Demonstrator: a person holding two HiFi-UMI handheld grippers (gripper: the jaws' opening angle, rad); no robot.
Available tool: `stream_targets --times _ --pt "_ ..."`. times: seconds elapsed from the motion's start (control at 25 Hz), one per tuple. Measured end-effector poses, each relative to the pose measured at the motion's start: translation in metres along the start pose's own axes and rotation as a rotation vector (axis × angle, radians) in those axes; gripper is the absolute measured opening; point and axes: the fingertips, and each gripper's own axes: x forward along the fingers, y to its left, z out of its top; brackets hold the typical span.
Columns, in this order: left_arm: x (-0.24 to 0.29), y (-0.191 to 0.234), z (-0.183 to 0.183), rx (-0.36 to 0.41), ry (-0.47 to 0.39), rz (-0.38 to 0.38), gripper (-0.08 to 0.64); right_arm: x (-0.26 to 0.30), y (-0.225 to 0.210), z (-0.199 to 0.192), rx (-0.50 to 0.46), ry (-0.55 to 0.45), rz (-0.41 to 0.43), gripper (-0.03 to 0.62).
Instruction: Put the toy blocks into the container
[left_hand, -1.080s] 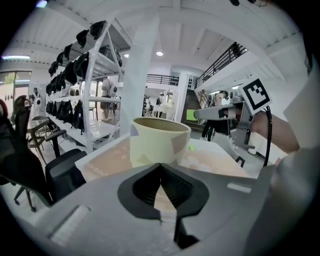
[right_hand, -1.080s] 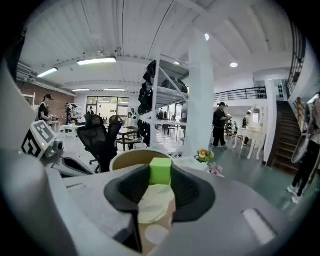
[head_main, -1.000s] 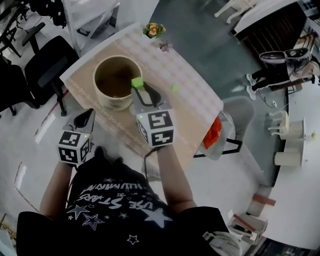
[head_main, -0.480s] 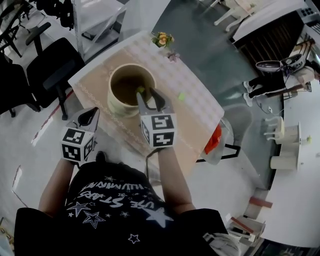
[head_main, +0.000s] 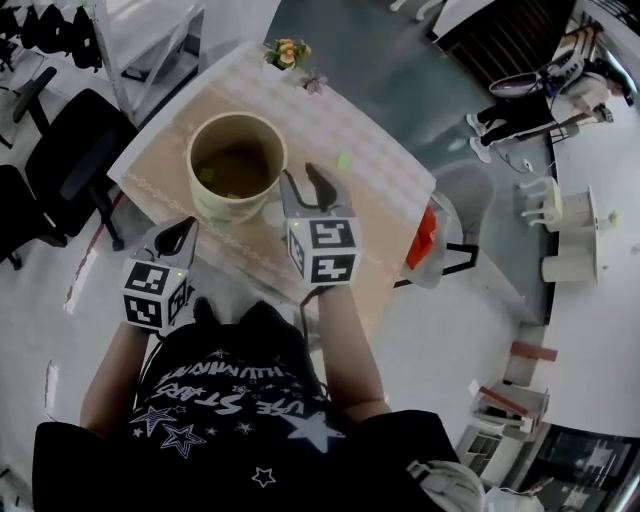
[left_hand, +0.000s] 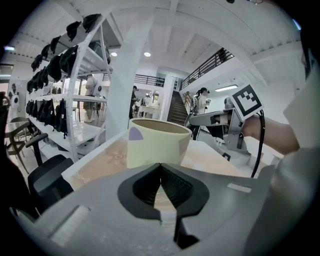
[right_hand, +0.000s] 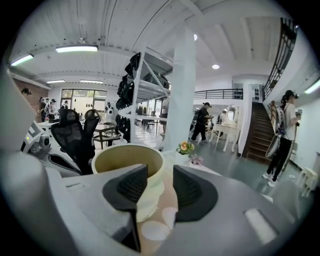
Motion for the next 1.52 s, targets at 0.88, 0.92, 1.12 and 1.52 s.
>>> stream_targets --times 0.88,0.92,1.12,1.52 --pt "0.136 -0.154 -0.003 0.060 0.168 -0.132 0.009 0.013 -0.183 -0.117 0.172 0.139 -0.056 0.163" --pt "0.144 -0.157 -0.002 0.054 0.173 -0.134 0.009 0.020 -0.187 -0.121 0.170 0.151 -0.050 0.163" --pt "0.176 -0.165 -0.001 0.035 0.193 -0.126 0.009 0.054 -0.200 -0.142 0.167 0.201 -0.019 0.163" --pt "0.210 -0.163 -0.018 0.022 0.248 -0.108 0.009 0.114 -0.214 -0.177 0.181 0.301 -0.017 0.163"
